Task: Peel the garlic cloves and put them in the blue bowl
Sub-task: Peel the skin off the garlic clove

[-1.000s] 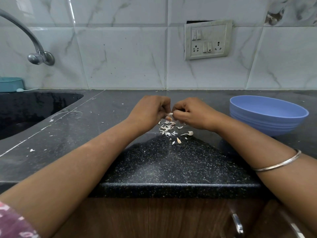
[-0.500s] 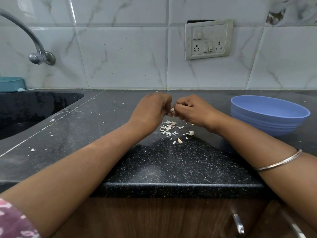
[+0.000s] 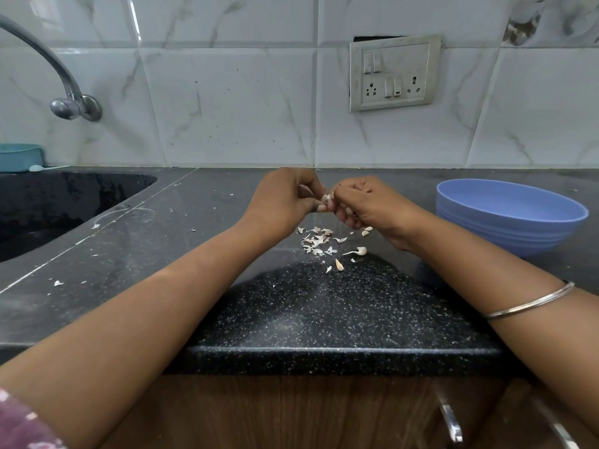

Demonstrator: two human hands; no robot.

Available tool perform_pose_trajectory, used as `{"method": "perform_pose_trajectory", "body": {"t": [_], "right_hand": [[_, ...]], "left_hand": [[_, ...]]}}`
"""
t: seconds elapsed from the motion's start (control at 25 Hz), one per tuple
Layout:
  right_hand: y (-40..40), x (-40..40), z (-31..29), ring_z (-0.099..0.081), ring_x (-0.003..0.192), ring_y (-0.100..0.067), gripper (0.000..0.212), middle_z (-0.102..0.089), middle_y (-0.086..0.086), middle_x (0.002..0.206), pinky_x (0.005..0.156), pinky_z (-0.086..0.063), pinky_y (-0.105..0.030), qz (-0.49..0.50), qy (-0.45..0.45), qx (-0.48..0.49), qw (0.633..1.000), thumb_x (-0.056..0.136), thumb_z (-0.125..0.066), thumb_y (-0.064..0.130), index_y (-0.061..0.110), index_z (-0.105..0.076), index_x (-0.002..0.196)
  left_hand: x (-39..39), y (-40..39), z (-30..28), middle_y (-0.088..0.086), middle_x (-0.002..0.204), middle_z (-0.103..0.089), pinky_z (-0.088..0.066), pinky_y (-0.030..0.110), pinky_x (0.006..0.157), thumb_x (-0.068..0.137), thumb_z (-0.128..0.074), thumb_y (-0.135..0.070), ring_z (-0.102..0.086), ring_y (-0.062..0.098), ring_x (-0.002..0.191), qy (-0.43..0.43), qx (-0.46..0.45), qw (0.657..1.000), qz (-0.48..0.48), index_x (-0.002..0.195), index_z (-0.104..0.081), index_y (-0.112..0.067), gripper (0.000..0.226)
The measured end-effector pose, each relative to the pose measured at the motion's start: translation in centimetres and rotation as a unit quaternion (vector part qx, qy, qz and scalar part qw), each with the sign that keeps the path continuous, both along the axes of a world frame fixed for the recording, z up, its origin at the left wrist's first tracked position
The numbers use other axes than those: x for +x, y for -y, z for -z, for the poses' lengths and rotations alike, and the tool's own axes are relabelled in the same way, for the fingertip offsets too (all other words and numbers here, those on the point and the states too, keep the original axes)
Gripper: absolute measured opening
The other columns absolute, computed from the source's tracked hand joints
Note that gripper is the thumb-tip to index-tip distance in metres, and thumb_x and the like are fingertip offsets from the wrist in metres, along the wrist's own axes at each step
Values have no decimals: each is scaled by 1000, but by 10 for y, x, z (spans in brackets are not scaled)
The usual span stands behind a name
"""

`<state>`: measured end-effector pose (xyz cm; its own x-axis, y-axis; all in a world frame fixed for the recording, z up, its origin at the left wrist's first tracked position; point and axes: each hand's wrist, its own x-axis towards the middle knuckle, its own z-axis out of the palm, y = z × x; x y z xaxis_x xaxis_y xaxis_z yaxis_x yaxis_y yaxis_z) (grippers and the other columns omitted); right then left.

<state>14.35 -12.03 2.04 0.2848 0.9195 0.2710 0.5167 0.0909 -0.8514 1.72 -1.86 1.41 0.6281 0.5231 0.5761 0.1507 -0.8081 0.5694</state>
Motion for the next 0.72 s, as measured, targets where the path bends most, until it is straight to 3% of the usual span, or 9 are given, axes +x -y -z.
{"method": "perform_pose_trajectory", "body": {"t": [0.16, 0.28, 0.52, 0.72], "right_hand": [[0, 0, -2, -40, 44, -5, 26, -49, 6, 51, 46, -30, -17, 0, -19, 9, 1000, 91, -48, 14, 14, -60, 68], [2, 1, -3, -40, 45, -6, 26, -50, 4, 53, 47, -31, -19, 9, -14, 3, 1000, 91, -47, 14, 14, -60, 68], [0, 5, 2, -44, 46, -8, 24, -53, 1, 56, 48, -35, -21, 36, 40, -25, 998, 90, -51, 16, 13, -62, 68], [2, 7, 5, -56, 48, -4, 17, -65, -3, 62, 48, -43, -15, 22, 69, -55, 996, 87, -65, 15, 0, -69, 80]], "left_hand": [[-4, 2, -3, 10, 83, -73, -57, 23, 77, 71, -78, -1, -71, 14, 80, 41, -125, 988, 76, 83, -69, 0, 15], [-7, -1, -2, 13, 84, -70, -54, 16, 72, 74, -73, 5, -68, 8, 75, 68, -215, 967, 119, 86, -66, 2, 14], [-14, -9, -9, 12, 88, -71, -56, 19, 68, 81, -68, -1, -70, 13, 80, 118, -310, 931, 151, 89, -66, -6, 10], [-12, -9, -5, 12, 88, -70, -56, 19, 73, 86, -65, -10, -68, 11, 76, 89, -320, 933, 141, 109, -65, 1, 25]]}}
